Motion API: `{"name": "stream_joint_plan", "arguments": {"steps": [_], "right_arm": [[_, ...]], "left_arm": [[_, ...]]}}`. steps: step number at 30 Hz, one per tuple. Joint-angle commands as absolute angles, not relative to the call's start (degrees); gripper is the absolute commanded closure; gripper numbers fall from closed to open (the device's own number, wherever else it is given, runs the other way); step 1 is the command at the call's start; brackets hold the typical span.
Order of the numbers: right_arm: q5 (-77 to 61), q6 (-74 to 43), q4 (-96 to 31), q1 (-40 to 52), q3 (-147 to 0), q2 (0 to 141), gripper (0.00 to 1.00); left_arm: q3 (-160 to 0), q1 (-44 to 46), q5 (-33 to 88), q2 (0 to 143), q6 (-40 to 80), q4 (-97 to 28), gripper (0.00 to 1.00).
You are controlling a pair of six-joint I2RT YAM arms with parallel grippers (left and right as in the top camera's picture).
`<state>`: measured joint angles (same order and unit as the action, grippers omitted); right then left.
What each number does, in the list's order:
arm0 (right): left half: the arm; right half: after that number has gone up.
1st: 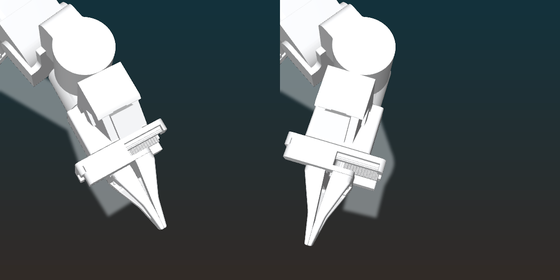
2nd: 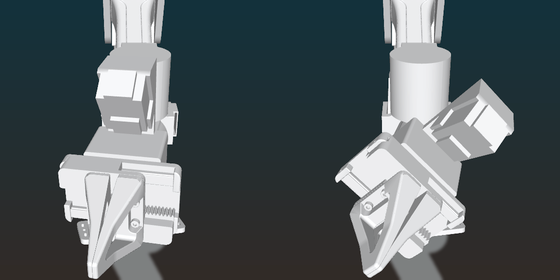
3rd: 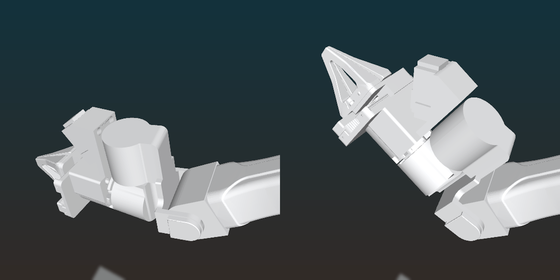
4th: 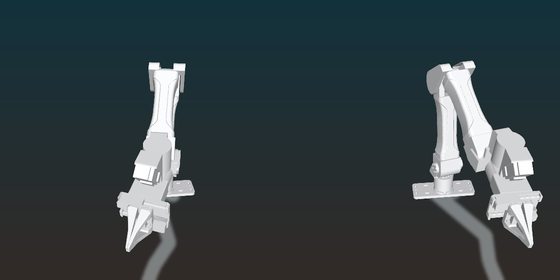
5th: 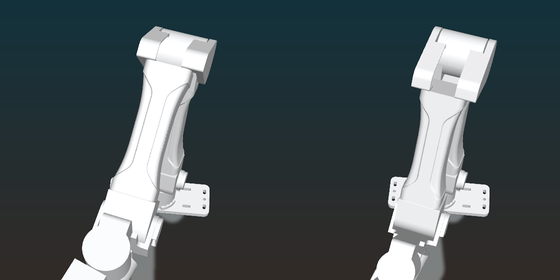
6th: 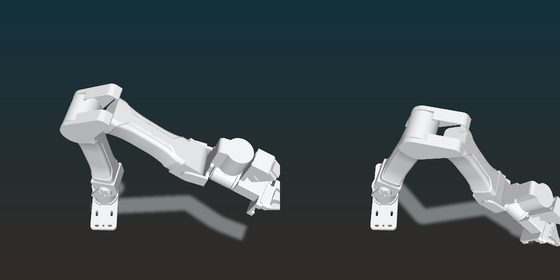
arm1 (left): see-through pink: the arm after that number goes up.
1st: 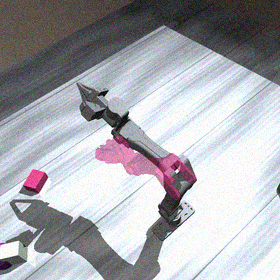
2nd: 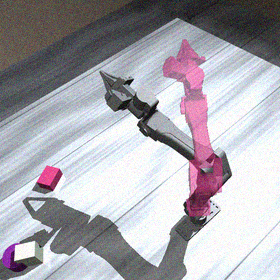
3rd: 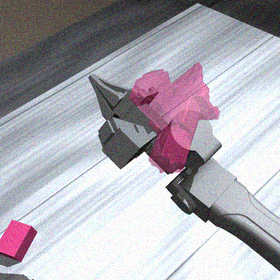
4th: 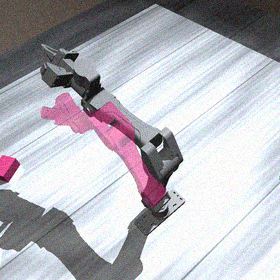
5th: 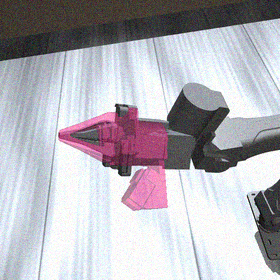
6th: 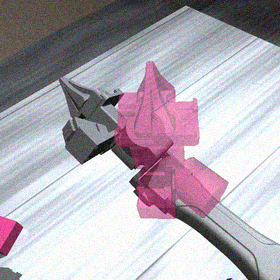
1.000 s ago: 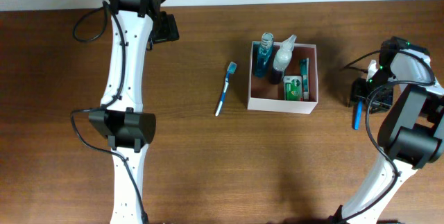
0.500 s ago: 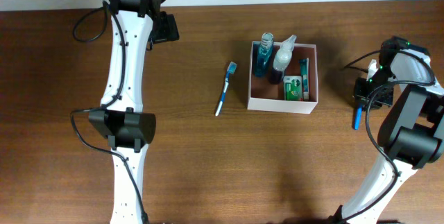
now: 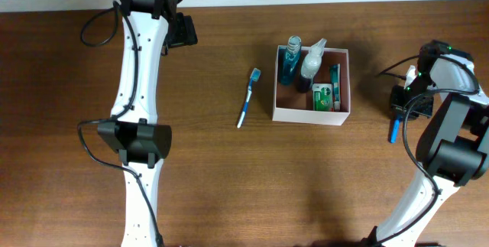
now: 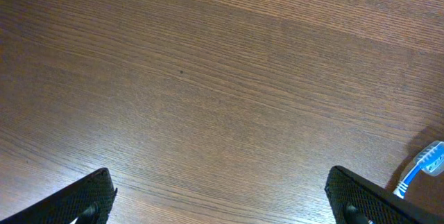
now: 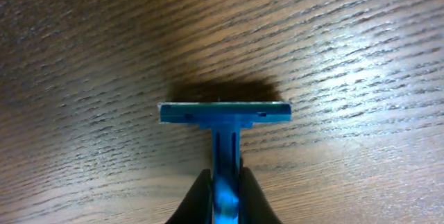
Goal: Pack container
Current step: 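Lower the right gripper and grasp the blue razor handle, then lift the razor and carry it over the pink box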
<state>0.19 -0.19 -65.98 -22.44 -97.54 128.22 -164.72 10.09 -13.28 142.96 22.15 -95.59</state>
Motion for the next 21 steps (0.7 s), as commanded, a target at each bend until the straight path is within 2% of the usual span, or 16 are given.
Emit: {"name": "stream_joint_plan", "arguments": {"steps": [1, 12, 21], "right_arm": [[0.47, -2.11, -66.17, -22.09, -97.01, 128.75, 0.93], [-0.30, -2.44, -67.61, -22.09, -97.91, 128.70, 0.96], [-8.54, -2.42, -78.04, -21.78, -108.84, 127.74, 0.96]], "left_arm": [[-164.62, 9.74, -13.02, 142.93, 22.50, -95.66, 0.01], [-164.62, 9.74, -13.02, 142.93, 22.50, -95.66, 0.01], [-164.62, 9.74, -13.02, 142.93, 22.50, -95.66, 0.01]]}}
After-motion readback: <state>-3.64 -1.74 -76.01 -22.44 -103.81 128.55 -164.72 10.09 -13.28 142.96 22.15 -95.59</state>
